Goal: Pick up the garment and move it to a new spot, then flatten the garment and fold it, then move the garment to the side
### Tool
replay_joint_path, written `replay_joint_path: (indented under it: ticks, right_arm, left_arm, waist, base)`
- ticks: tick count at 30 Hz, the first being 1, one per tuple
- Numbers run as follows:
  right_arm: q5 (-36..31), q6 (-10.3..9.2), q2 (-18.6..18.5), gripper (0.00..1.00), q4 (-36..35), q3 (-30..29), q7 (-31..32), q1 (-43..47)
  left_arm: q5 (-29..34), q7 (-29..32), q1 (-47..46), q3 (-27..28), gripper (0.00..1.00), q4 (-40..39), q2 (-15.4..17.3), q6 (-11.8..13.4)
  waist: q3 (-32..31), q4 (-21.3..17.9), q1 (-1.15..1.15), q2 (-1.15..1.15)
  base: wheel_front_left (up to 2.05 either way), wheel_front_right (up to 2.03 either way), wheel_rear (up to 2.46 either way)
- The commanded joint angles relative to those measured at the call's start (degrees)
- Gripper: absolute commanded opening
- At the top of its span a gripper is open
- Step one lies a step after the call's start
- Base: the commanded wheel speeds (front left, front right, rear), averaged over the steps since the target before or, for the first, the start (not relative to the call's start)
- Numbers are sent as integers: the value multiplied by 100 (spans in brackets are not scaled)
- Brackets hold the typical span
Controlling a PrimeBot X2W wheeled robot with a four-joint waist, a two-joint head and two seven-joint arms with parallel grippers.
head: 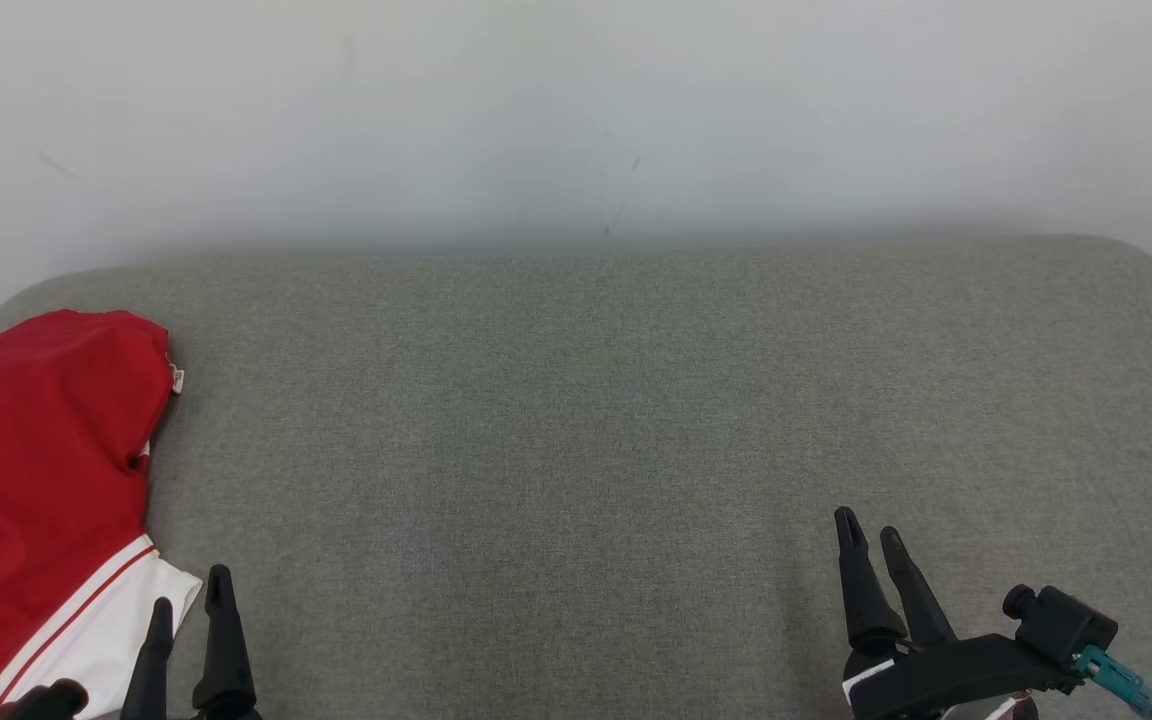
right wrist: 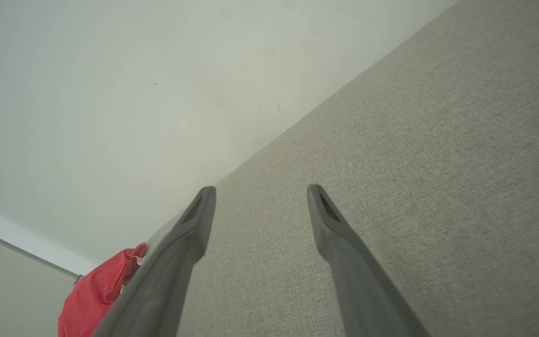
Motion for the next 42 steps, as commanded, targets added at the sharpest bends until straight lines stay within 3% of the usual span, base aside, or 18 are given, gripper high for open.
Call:
replay_joint_path:
  ticks: [1,22,42]
  right_arm:
    - [-154,-5,-2,100,-64,19,-34,-22]
    - [-1662,-7,-1,100,-27,68,-367,26]
    - [-2693,-9,1,100,-60,122,-620,64]
  left_arm:
    - [134,-38,-7,-7,100,-91,49,4]
    - [1446,-370,154,-147,100,-209,173,122]
    - [2408,-623,302,-160,100,-341,178,48]
  waist:
    - [0,0,0,0]
    - [-17,-42,0,0]
    - [-39,-82,0,0]
  base:
    - [0,0,0]
    - [0,0,0]
    - [0,0,0]
